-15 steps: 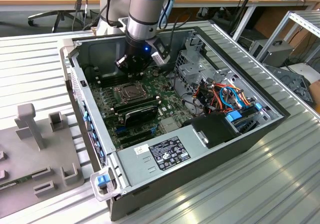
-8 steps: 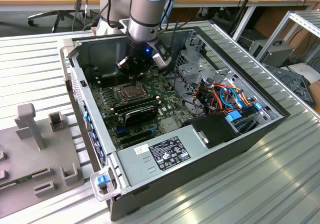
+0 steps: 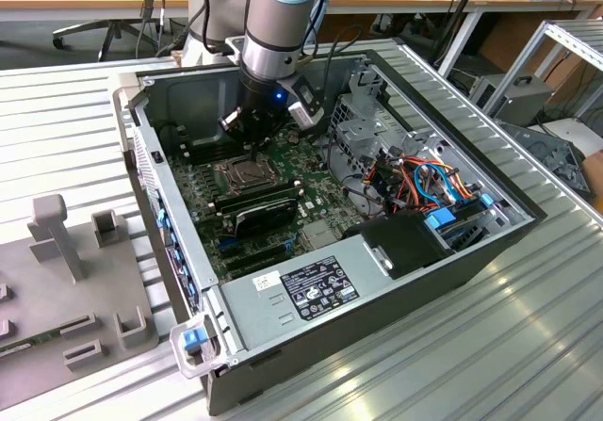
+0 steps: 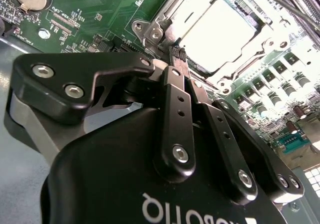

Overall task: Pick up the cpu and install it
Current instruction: 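Install the first cpu locking lever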

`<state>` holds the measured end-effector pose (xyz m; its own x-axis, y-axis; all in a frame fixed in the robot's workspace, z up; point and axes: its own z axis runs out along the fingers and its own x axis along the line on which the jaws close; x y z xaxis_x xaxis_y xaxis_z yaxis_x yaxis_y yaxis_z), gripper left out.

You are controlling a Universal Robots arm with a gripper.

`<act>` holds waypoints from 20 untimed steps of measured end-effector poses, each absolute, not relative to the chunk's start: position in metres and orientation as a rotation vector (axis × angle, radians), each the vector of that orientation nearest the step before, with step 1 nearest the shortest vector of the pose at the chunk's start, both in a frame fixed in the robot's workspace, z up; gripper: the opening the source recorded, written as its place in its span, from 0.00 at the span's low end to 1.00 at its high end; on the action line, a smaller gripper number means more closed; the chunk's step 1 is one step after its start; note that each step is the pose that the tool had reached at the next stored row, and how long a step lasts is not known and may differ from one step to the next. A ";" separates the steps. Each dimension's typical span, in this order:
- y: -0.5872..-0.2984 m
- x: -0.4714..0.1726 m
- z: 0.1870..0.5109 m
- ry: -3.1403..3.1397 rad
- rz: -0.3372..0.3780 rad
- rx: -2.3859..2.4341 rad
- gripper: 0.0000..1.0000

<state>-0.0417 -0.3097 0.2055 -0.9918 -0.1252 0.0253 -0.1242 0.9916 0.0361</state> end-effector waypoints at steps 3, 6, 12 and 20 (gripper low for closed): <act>-0.310 -0.042 0.206 -3.107 -0.052 0.195 0.11; -0.310 -0.042 0.205 -3.107 -0.050 0.195 0.11; -0.310 -0.042 0.205 -3.107 -0.038 0.195 0.11; -0.311 -0.042 0.204 -3.106 -0.018 0.194 0.11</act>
